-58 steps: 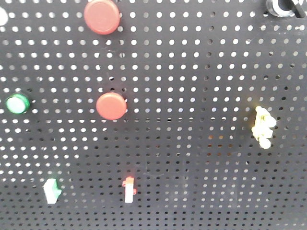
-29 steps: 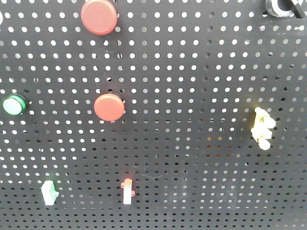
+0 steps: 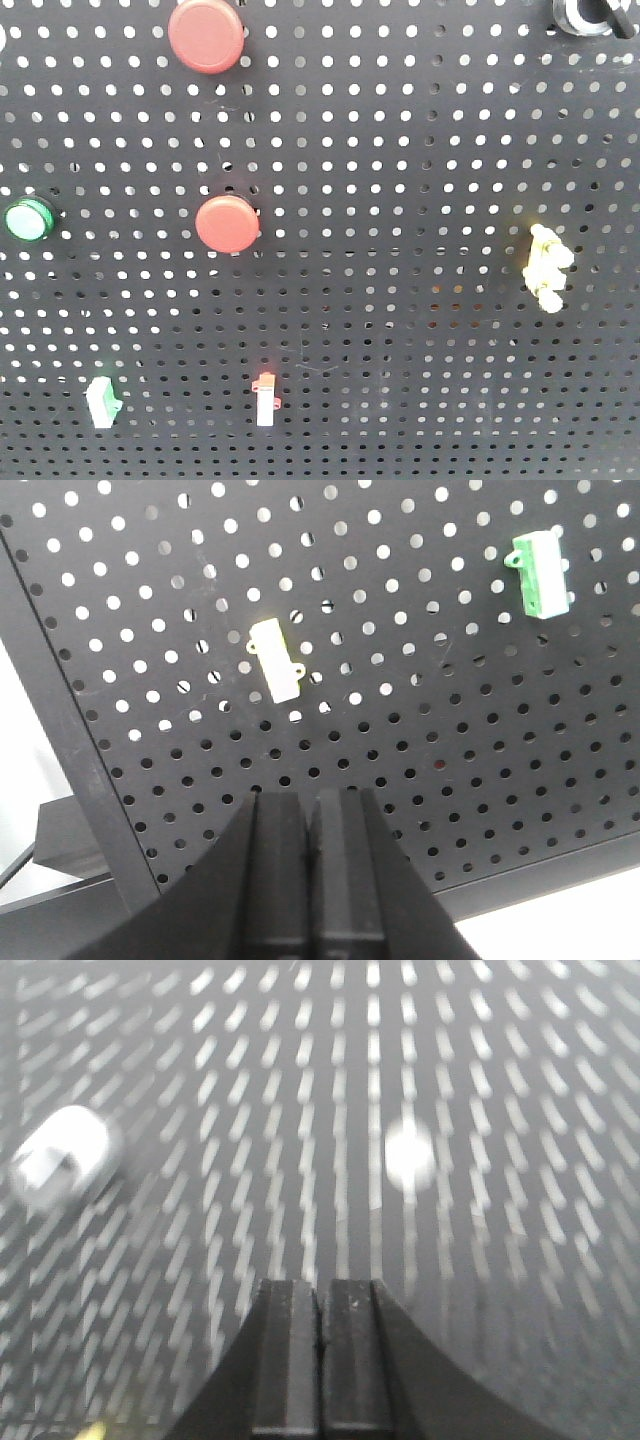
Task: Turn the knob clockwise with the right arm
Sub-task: 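Raise the right gripper toward the silver knob near the board's top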
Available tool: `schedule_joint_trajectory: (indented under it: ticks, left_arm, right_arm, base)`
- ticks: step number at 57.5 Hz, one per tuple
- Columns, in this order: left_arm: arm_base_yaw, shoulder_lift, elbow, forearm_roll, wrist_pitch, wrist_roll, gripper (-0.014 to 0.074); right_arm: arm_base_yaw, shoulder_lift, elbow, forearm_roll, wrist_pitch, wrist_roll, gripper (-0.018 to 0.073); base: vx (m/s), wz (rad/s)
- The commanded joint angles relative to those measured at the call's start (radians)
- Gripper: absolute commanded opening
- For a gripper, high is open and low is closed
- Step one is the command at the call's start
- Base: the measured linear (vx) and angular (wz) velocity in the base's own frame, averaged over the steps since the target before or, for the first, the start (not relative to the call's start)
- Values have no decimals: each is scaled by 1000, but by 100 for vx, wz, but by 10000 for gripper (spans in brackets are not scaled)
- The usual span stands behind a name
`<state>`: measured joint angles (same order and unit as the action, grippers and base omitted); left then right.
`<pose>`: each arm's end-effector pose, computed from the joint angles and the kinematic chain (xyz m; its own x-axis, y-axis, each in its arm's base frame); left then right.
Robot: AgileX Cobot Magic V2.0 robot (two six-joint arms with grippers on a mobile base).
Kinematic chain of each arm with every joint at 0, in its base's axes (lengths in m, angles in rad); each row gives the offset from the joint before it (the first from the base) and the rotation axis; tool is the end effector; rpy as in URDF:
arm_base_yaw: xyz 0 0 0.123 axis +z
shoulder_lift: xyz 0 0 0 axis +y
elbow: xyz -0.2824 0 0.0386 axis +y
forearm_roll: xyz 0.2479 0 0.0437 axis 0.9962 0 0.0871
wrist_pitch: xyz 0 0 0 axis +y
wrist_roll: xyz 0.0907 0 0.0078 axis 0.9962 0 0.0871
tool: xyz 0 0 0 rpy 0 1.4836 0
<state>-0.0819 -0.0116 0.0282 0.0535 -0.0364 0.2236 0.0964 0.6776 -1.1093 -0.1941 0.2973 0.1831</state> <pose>0.0561 -0.0048 0.2075 0.1252 0.2642 -0.9563 0.0514 0.9609 0.2722 0.0997 0.0044 0.4939 0.2240 0.0190 -0.9744 -0.0407 0.9991 0.0101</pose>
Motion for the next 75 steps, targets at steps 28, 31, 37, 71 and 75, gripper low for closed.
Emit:
schedule_joint_trajectory:
  ticks: [28,31,37,71,75]
  left_arm:
    - [-8,-17,33,-5,-76,-4,-6]
    - [-8,-17,33,-5,-76,-4,-6]
    - [-8,-17,33,-5,-76,-4,-6]
    - [-8,-17,33,-5,-76,-4,-6]
    - [-8,-17,33,-5,-76,-4,-6]
  right_arm:
    - [108,158,-96,202,-72,-273,-6]
    - [198,181,-96,262,-73,-395,-6]
    - [385,250,-99,314,-79,-581,-6]
    - [529,304,-320,-48,56,-538,-6]
    - [529,304,-360,-187,136,-469,-6]
  base:
    - [0,0]
    - [0,0]
    - [0,0]
    - [0,0]
    - [0,0]
